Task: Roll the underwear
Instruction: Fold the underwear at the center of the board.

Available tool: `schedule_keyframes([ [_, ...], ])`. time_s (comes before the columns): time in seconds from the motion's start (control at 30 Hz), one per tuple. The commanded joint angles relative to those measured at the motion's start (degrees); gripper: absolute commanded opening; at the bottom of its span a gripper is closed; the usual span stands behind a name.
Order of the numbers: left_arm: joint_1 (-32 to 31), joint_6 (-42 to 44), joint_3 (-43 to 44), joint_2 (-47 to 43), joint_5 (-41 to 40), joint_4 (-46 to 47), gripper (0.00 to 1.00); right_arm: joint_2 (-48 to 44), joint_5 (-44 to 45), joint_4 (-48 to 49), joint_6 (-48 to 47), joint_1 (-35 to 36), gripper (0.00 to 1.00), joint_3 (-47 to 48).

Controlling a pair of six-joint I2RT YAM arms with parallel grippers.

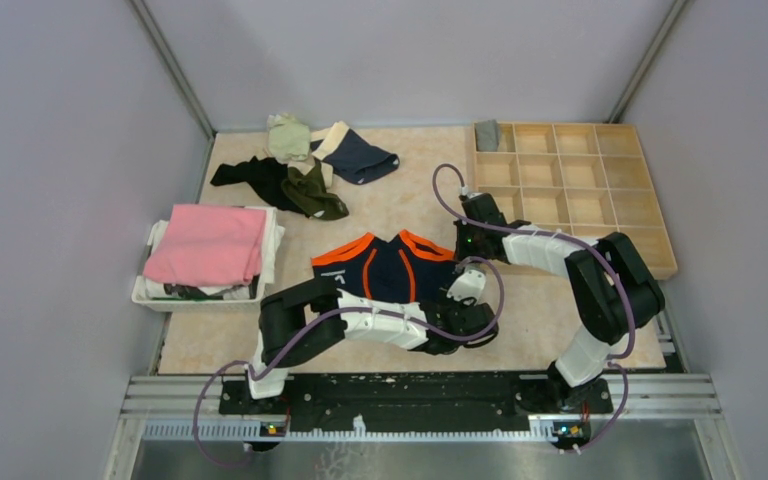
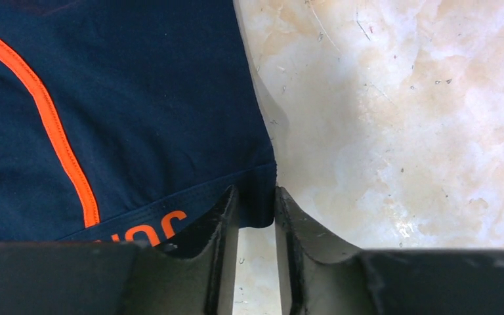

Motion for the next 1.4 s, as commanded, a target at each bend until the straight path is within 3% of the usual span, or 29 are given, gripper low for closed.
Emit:
schedule_keyframes([
  [0.0, -0.2, -0.8, -1.6, 1.2, 0.6, -1.8, 0.27, 0.3, -1.3, -2.5, -0.4, 0.2, 0.0, -1.7],
  [0.23, -0.6, -1.0, -2.5, -3.3, 0.5, -2.9, 0.0, -3.1, -1.1, -2.8, -0.4, 0.2, 0.0, -2.4],
  [0.6, -0.7, 7.0, -15.6, -19.7, 15.5, 14.1, 0.0, -17.4, 0.3, -10.1, -0.5, 0.2, 0.0, -2.6],
  [0.93, -0.9, 7.1, -12.7, -18.9, 26.2, 21.4, 0.0, -29.1, 4.5, -19.2, -1.1, 0.2, 0.0, -4.5],
  [1.17, -0.9, 5.3, -13.2, -20.8, 25.4, 22.8, 0.0, -33.3, 2.0, -24.6, -2.5, 0.2, 0.0, -0.6],
  [1.37, -0.9, 2.1, -19.4, -28.0, 21.1, 22.9, 0.0, -31.5, -4.4, -21.2, -0.4, 1.4, 0.0, 1.2],
])
